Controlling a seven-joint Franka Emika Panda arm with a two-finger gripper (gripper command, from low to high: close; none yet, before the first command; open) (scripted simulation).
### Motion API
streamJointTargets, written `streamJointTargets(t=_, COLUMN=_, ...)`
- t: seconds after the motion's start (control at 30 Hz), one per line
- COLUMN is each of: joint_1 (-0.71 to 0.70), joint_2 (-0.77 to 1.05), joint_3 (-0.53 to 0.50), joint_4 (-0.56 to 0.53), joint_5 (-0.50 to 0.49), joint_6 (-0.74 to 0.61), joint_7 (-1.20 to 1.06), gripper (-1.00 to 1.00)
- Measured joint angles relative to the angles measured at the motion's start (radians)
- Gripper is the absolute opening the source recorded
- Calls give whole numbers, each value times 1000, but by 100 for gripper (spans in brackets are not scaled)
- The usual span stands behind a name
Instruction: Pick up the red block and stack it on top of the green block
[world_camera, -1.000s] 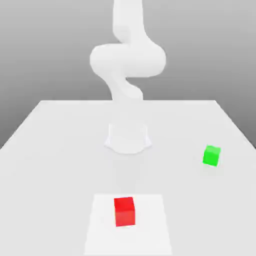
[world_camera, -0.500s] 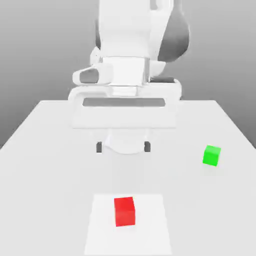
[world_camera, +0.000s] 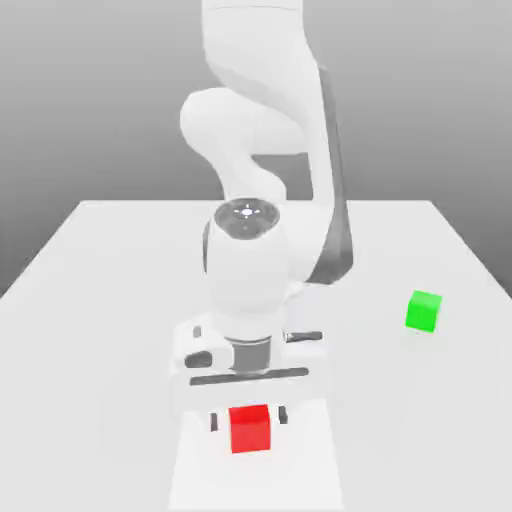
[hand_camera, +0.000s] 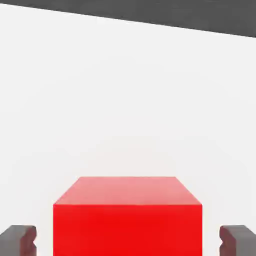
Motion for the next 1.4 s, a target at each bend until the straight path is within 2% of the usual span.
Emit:
streamJointTargets(t=0.13, joint_1=-1, joint_2=-4, joint_3=1, joint_4=-1, joint_5=-2, joint_6=-3, joint_7=2, gripper=-100)
streamJointTargets(t=0.33, joint_1=2, joint_2=-198, joint_3=-4, joint_4=-29, joint_5=-18, joint_6=-169, joint_7=14, gripper=-100)
streamJointTargets(t=0.57, joint_1=301, joint_2=-355, joint_3=148, joint_4=-99, joint_5=103, joint_6=-246, joint_7=43, gripper=-100)
streamJointTargets(t=0.97, joint_1=780, joint_2=-570, joint_3=484, joint_4=-236, joint_5=293, joint_6=-319, joint_7=128, gripper=-100)
streamJointTargets(t=1.07, joint_1=802, joint_2=-564, joint_3=516, joint_4=-244, joint_5=290, joint_6=-300, joint_7=144, gripper=-100)
streamJointTargets(t=1.4, joint_1=745, joint_2=-463, joint_3=560, joint_4=-242, joint_5=211, joint_6=-193, joint_7=197, gripper=-100)
